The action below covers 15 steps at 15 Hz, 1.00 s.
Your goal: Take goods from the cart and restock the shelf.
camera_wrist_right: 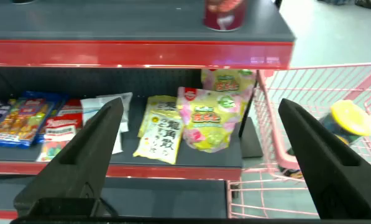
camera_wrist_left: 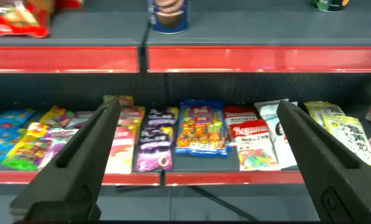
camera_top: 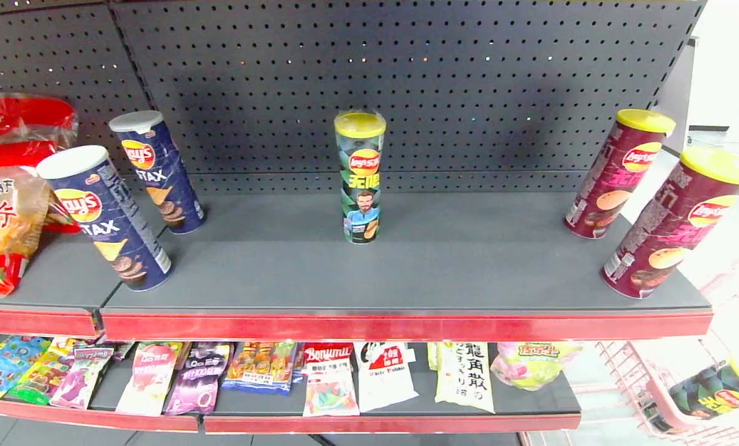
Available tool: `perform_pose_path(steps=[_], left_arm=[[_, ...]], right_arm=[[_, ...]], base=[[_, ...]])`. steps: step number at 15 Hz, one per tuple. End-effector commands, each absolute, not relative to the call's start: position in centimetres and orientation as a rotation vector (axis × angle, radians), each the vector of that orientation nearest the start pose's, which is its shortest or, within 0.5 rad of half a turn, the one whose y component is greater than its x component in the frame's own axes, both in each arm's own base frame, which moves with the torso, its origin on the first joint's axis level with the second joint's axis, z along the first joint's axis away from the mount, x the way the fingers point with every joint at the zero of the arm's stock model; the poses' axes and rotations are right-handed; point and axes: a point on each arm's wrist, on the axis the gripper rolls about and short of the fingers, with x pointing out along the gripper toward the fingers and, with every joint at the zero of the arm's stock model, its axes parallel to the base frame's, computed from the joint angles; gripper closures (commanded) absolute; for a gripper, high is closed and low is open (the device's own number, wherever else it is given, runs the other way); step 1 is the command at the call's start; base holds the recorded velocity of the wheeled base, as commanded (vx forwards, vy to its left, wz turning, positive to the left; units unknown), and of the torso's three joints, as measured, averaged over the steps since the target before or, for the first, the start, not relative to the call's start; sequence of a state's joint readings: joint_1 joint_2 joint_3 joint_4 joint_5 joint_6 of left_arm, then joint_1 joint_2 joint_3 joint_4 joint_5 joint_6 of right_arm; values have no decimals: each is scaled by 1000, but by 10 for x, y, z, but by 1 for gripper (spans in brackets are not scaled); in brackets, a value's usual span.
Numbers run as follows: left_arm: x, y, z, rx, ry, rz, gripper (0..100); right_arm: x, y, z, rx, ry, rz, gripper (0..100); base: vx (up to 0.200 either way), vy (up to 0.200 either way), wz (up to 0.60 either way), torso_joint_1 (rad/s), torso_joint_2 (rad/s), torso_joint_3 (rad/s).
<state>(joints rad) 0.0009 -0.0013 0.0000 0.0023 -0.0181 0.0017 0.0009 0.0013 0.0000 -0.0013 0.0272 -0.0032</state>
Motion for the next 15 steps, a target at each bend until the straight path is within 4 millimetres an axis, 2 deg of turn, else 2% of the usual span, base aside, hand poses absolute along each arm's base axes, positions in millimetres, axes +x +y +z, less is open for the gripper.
perform_pose_path(steps=[1,12,15], left_arm=[[-23,0,75,2,2,-17,0],[-23,0,75,2,2,-17,0],[-23,0,75,0,2,-17,0]], right_arm=[[-23,1,76,-3,0,29,0],[-23,1,76,-2,0,29,0],[-23,1,76,0,0,29,0]], base=[[0,-200,0,12,-2,2],[0,-200,0,4,2,4],[0,0,0,0,0,0]])
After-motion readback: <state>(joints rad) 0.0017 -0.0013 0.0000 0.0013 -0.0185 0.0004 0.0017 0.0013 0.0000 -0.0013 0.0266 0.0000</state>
